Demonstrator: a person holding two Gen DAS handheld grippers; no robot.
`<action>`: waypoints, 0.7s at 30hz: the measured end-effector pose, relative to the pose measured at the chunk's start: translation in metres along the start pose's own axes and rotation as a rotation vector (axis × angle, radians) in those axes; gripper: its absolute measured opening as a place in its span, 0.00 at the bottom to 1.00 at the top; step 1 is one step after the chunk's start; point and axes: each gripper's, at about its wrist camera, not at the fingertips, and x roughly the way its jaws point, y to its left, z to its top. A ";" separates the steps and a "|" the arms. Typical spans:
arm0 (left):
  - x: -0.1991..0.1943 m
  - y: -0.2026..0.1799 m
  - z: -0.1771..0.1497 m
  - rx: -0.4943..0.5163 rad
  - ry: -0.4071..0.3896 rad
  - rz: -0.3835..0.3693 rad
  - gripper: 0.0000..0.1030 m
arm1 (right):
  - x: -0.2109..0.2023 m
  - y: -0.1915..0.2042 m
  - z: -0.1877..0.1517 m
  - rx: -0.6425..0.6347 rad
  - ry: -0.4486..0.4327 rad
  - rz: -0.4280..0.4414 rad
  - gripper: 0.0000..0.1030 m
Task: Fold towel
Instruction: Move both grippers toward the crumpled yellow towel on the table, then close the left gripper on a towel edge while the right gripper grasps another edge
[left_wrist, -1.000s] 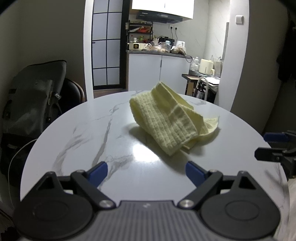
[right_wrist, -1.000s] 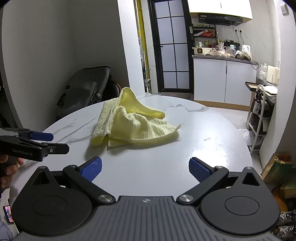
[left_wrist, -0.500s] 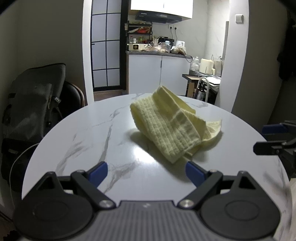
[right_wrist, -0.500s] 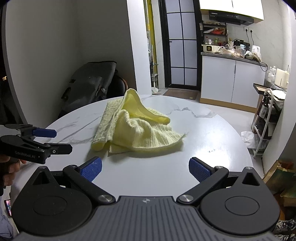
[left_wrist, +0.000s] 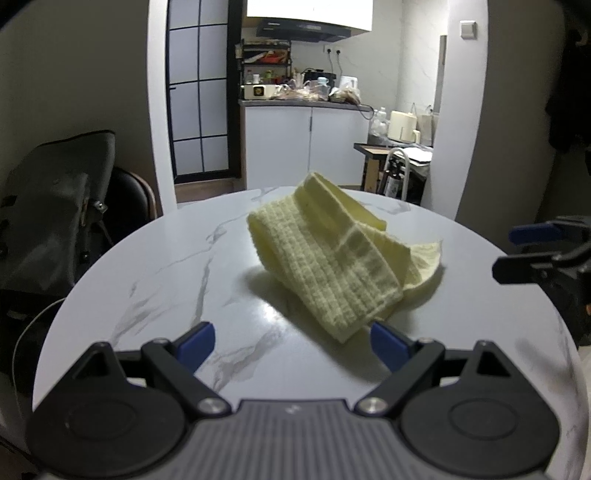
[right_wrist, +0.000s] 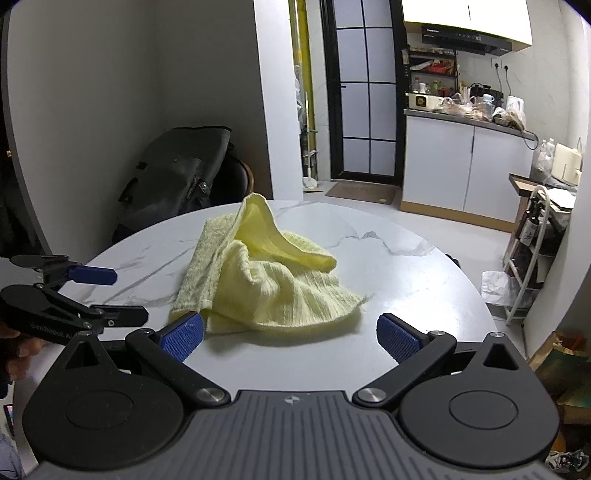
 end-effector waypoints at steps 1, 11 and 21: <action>0.001 -0.001 0.001 0.000 0.001 -0.004 0.90 | 0.000 0.000 0.000 -0.001 -0.003 0.001 0.99; 0.012 -0.018 0.008 0.027 0.004 -0.038 0.90 | 0.003 -0.006 0.002 -0.009 0.001 -0.006 0.99; 0.017 -0.029 0.007 0.016 -0.042 -0.050 0.90 | -0.002 -0.019 -0.003 0.003 0.007 -0.032 0.99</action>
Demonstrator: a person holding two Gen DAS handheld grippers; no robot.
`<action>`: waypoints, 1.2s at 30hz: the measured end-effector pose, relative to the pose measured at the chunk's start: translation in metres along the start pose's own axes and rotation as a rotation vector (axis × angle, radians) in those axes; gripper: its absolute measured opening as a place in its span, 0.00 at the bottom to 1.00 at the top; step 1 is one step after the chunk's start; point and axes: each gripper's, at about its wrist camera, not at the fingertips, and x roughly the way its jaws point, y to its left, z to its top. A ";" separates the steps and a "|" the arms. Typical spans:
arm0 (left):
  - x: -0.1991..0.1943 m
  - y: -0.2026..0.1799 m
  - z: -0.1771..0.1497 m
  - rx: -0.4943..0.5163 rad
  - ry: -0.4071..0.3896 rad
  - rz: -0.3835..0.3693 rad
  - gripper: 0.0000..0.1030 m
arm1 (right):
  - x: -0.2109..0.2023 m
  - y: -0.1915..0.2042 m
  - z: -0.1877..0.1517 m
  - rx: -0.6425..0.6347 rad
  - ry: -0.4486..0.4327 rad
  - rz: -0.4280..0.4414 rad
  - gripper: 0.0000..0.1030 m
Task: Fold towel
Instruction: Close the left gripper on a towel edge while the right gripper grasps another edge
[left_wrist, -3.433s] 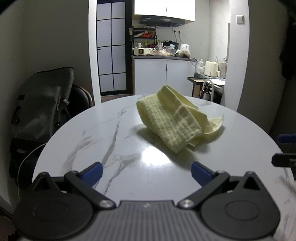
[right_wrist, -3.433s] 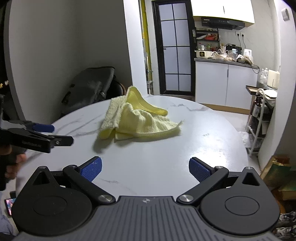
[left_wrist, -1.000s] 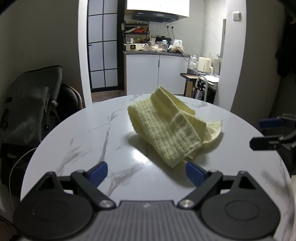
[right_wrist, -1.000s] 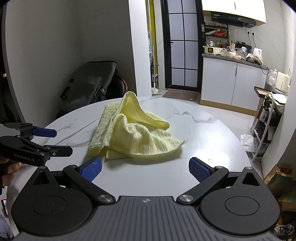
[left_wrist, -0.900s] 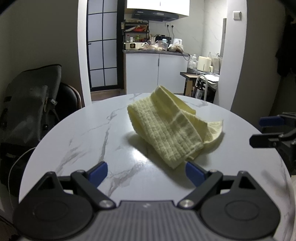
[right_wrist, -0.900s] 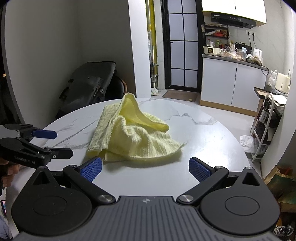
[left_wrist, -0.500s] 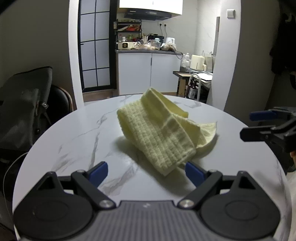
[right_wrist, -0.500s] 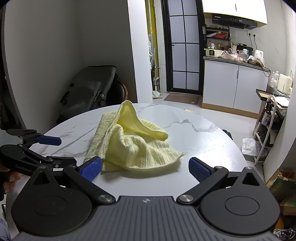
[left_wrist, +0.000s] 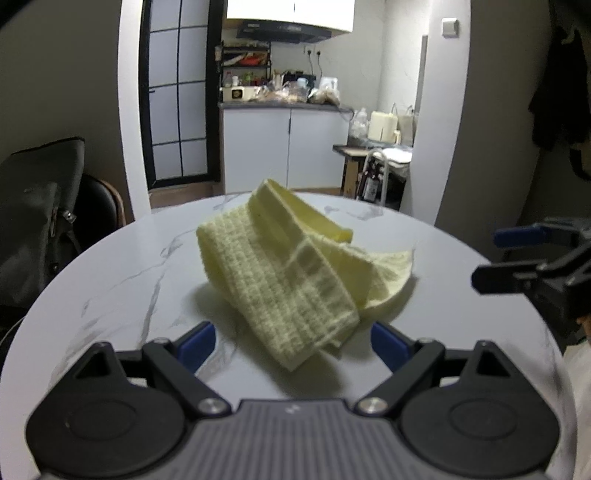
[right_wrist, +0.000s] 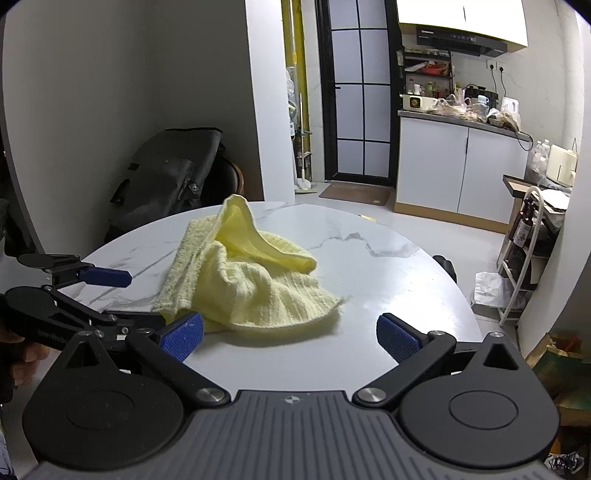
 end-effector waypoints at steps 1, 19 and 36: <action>0.000 -0.002 0.000 0.004 -0.005 -0.004 0.90 | 0.000 -0.001 -0.001 0.001 0.002 -0.004 0.99; 0.017 -0.026 0.003 0.073 -0.033 0.014 0.67 | -0.005 -0.019 -0.006 0.029 0.005 -0.034 0.99; 0.014 -0.014 -0.002 0.068 -0.042 0.041 0.29 | 0.006 -0.009 0.000 0.002 0.029 -0.009 0.99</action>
